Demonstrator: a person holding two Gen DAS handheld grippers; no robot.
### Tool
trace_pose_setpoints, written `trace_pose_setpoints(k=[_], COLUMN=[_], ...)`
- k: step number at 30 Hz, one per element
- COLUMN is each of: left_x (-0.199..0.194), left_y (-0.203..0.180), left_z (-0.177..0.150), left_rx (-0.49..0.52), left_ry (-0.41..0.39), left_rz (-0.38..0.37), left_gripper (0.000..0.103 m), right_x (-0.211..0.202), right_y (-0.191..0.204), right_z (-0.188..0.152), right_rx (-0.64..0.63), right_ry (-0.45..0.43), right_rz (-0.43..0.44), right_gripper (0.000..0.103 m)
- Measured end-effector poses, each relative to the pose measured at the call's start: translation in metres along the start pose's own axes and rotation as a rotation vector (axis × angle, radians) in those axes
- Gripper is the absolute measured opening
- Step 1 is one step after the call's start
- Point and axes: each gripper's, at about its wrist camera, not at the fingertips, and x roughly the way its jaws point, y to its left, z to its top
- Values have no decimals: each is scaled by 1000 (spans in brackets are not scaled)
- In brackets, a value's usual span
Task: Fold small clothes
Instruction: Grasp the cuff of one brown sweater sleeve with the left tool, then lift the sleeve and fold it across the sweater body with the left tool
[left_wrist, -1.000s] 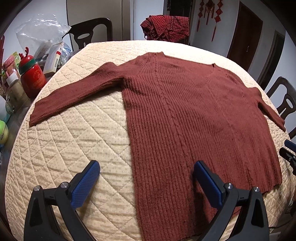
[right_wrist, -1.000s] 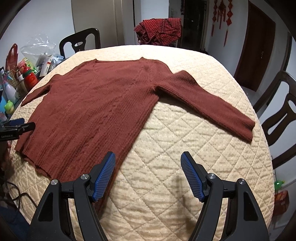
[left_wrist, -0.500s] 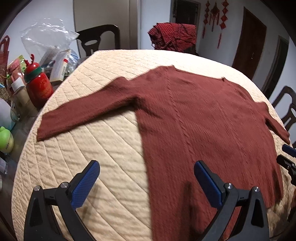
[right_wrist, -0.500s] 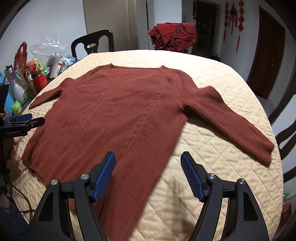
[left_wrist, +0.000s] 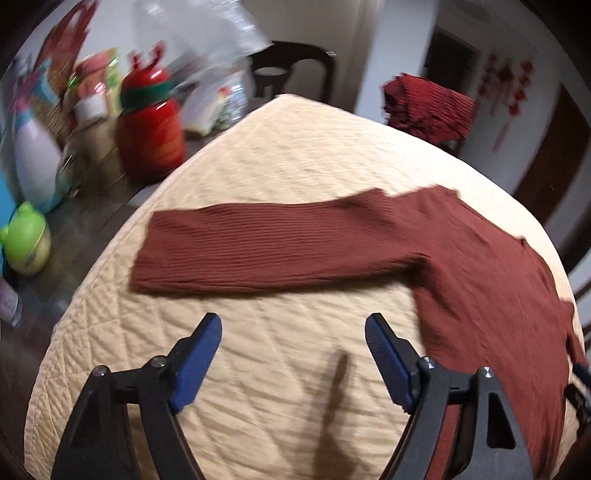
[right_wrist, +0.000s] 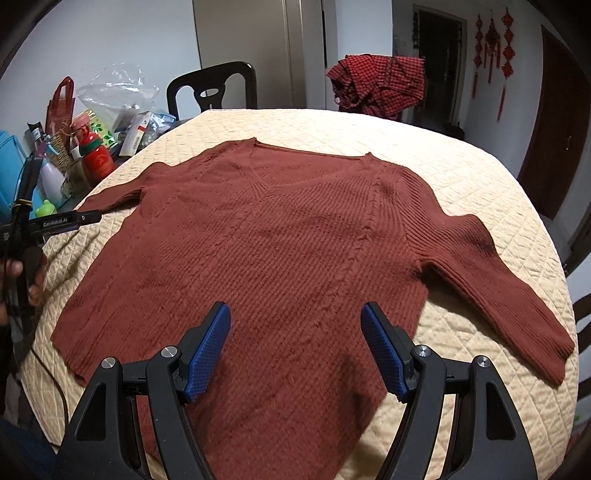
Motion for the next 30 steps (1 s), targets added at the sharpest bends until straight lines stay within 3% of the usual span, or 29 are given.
trace_pose_setpoints(k=[8, 11, 13, 16, 17, 20, 23, 26, 30], left_x=[12, 18, 22, 25, 23, 11, -8, -25, -30], left_y=[33, 42, 45, 48, 49, 38, 7, -43, -120], left_z=[22, 27, 33, 37, 39, 50, 64, 76, 73], left_rx=[-172, -222, -223, -219, -220, -175, -98, 19, 178], left_ry=[-15, -30, -38, -46, -43, -78, -131, -168, -157], left_rz=[0, 25, 75, 115, 97, 57, -43, -161, -321], left_gripper=[81, 71, 45, 18, 13, 12, 12, 12, 12], right_x=[7, 7, 8, 9, 10, 10, 9, 10, 7], right_y=[0, 0, 0, 0, 0, -1, -3, -6, -12], right_z=[5, 7, 8, 9, 10, 11, 12, 13, 15], right_rx=[-3, -2, 2, 4, 6, 11, 16, 28, 61], right_ry=[5, 1, -2, -5, -5, -5, -9, -10, -15], right_rz=[17, 21, 28, 33, 34, 41, 42, 34, 15], right_gripper=[73, 73, 73, 73, 73, 73, 73, 73, 73])
